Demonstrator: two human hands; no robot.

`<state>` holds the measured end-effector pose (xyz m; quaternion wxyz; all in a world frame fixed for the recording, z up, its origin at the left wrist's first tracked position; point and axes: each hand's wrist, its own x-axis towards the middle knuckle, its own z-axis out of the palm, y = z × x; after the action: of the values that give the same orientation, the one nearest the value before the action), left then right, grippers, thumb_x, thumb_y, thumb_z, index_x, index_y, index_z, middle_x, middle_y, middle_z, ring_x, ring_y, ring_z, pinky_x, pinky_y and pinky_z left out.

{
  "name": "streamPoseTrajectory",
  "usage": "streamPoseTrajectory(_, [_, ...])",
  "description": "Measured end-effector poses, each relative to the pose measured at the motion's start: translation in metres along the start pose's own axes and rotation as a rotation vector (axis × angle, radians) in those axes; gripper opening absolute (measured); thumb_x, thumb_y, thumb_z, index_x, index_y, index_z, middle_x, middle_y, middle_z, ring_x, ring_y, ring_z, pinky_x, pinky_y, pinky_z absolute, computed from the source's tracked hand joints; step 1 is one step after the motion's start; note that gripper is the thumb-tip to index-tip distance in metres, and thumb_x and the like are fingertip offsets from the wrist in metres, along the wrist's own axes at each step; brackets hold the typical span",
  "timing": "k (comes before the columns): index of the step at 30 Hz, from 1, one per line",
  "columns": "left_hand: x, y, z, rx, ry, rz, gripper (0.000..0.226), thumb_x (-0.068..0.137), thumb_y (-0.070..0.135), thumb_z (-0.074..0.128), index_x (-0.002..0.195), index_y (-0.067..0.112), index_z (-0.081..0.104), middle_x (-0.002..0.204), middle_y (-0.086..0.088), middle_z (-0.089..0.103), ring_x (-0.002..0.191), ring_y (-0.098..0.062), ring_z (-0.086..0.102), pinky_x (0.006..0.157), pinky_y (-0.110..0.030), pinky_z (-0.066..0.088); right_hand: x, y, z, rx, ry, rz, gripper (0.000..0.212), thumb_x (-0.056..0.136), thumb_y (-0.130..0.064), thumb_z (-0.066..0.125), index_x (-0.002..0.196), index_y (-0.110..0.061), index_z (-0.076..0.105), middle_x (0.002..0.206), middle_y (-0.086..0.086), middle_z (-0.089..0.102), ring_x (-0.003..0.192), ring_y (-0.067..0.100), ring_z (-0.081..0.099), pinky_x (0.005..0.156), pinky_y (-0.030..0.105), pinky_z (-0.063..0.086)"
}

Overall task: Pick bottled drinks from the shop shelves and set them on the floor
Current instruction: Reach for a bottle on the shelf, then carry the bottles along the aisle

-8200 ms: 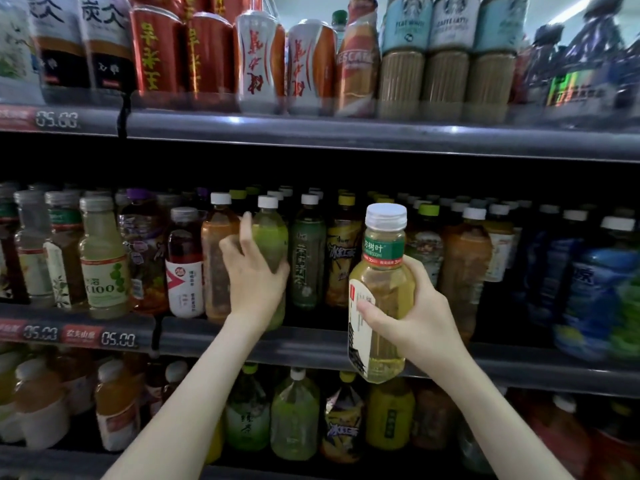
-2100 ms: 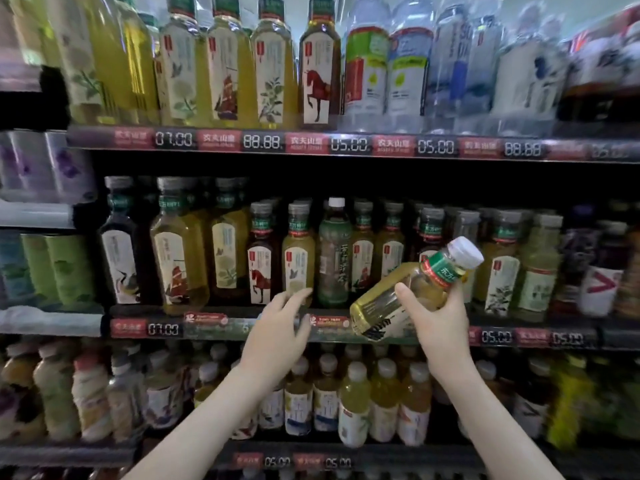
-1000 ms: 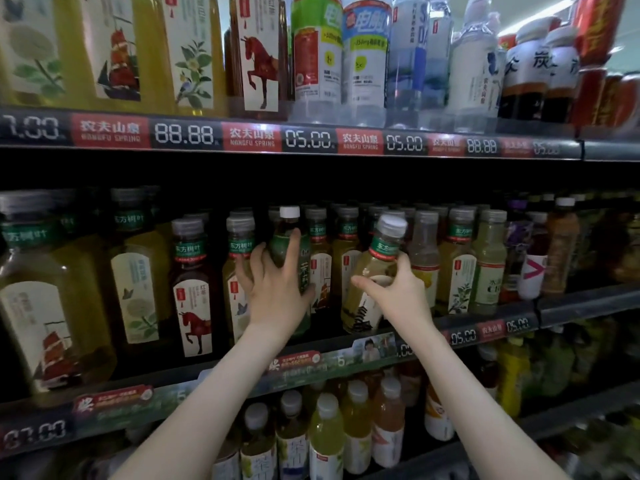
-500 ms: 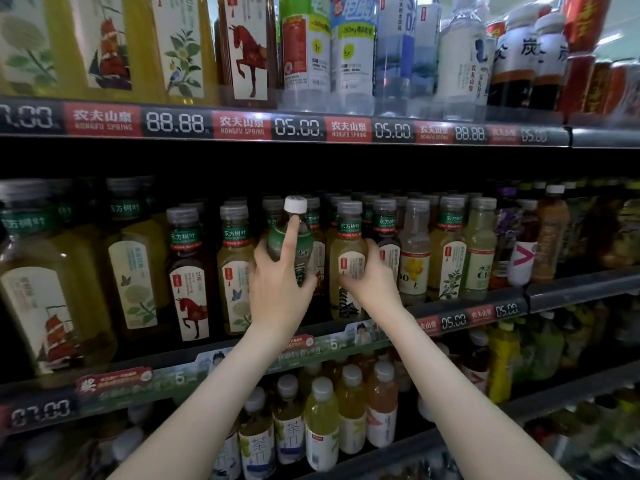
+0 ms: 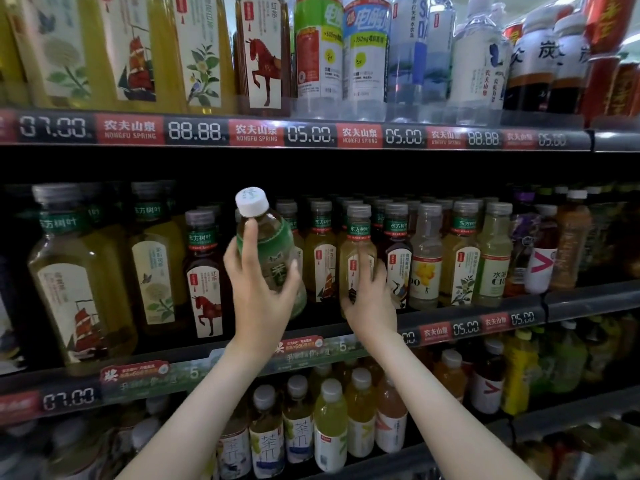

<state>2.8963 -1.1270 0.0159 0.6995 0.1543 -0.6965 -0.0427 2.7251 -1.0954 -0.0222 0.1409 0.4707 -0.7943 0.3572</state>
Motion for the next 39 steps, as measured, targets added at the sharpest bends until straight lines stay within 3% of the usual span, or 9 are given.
streamPoseTrajectory(3, [0.007, 0.001, -0.010, -0.007, 0.061, 0.031, 0.078, 0.087, 0.017, 0.068, 0.144, 0.025, 0.015, 0.137, -0.023, 0.031, 0.127, 0.001, 0.029, 0.105, -0.010, 0.025, 0.001, 0.002, 0.000, 0.015, -0.019, 0.000, 0.093, 0.092, -0.031, 0.062, 0.151, -0.033, -0.011, 0.150, 0.015, 0.020, 0.121, 0.036, 0.047, 0.079, 0.039, 0.050])
streamPoseTrajectory(8, [0.010, -0.002, -0.030, -0.008, 0.115, 0.046, 0.079, 0.087, 0.011, 0.067, 0.147, 0.012, 0.017, 0.145, 0.023, 0.018, 0.134, 0.006, 0.023, 0.109, -0.014, 0.024, 0.001, 0.005, -0.002, 0.096, -0.020, -0.027, 0.094, 0.092, -0.029, 0.060, 0.145, -0.042, -0.016, 0.145, 0.017, 0.027, 0.113, 0.035, 0.053, 0.076, 0.038, 0.050])
streamPoseTrajectory(14, [0.010, -0.001, -0.059, -0.101, 0.139, -0.177, 0.084, 0.089, 0.013, 0.066, 0.151, 0.026, 0.010, 0.150, 0.031, 0.012, 0.143, 0.000, 0.018, 0.117, -0.020, 0.018, -0.005, 0.003, -0.002, 0.246, -0.029, -0.154, 0.103, 0.087, -0.030, 0.069, 0.140, -0.054, -0.016, 0.145, 0.016, 0.031, 0.105, 0.035, 0.059, 0.071, 0.037, 0.050])
streamPoseTrajectory(22, [0.004, -0.016, -0.093, -0.122, 0.113, -0.359, 0.084, 0.087, 0.006, 0.067, 0.152, 0.029, 0.018, 0.121, 0.056, 0.033, 0.117, 0.024, 0.037, 0.091, 0.003, 0.031, -0.014, -0.028, 0.012, 0.280, -0.058, -0.228, 0.102, 0.088, -0.030, 0.068, 0.143, -0.051, -0.015, 0.149, 0.016, 0.026, 0.104, 0.034, 0.060, 0.069, 0.035, 0.052])
streamPoseTrajectory(25, [0.003, -0.018, -0.103, -0.150, 0.072, -0.428, 0.083, 0.086, 0.012, 0.069, 0.147, 0.043, 0.022, 0.122, 0.050, 0.039, 0.117, 0.018, 0.042, 0.097, -0.015, 0.041, -0.015, -0.038, 0.019, 0.261, -0.056, -0.248, 0.104, 0.087, -0.031, 0.069, 0.144, -0.049, -0.016, 0.147, 0.019, 0.028, 0.102, 0.034, 0.061, 0.069, 0.034, 0.053])
streamPoseTrajectory(29, [0.001, -0.020, -0.108, -0.279, 0.017, -0.549, 0.084, 0.084, 0.009, 0.071, 0.141, 0.053, 0.029, 0.136, 0.012, 0.050, 0.121, -0.009, 0.053, 0.101, -0.046, 0.047, -0.013, -0.049, 0.026, 0.230, -0.059, -0.215, 0.107, 0.083, -0.037, 0.072, 0.139, -0.053, -0.018, 0.149, 0.020, 0.026, 0.111, 0.036, 0.057, 0.074, 0.042, 0.055])
streamPoseTrajectory(34, [-0.002, -0.024, -0.106, -0.412, -0.022, -0.685, 0.082, 0.083, 0.005, 0.071, 0.134, 0.057, 0.036, 0.133, 0.004, 0.055, 0.119, -0.013, 0.056, 0.097, -0.045, 0.050, -0.012, -0.059, 0.029, 0.240, -0.139, -0.228, 0.106, 0.084, -0.041, 0.070, 0.140, -0.051, -0.020, 0.152, 0.021, 0.021, 0.119, 0.038, 0.053, 0.080, 0.045, 0.055])
streamPoseTrajectory(37, [-0.003, -0.027, -0.104, -0.500, -0.063, -0.761, 0.082, 0.081, 0.002, 0.071, 0.136, 0.053, 0.038, 0.125, 0.005, 0.059, 0.110, -0.012, 0.062, 0.080, -0.030, 0.057, -0.020, -0.069, 0.021, 0.340, -0.126, -0.227, 0.088, 0.091, -0.048, 0.058, 0.146, -0.048, -0.010, 0.156, 0.016, 0.016, 0.139, 0.034, 0.031, 0.101, 0.047, 0.043])
streamPoseTrajectory(39, [-0.004, -0.026, -0.102, -0.527, -0.102, -0.782, 0.081, 0.080, 0.003, 0.073, 0.133, 0.054, 0.040, 0.123, 0.007, 0.060, 0.105, -0.008, 0.063, 0.073, -0.024, 0.057, -0.032, -0.078, 0.011, 0.436, -0.020, -0.296, 0.077, 0.090, -0.058, 0.052, 0.148, -0.047, 0.002, 0.154, 0.007, 0.021, 0.142, 0.018, 0.019, 0.106, 0.039, 0.033])
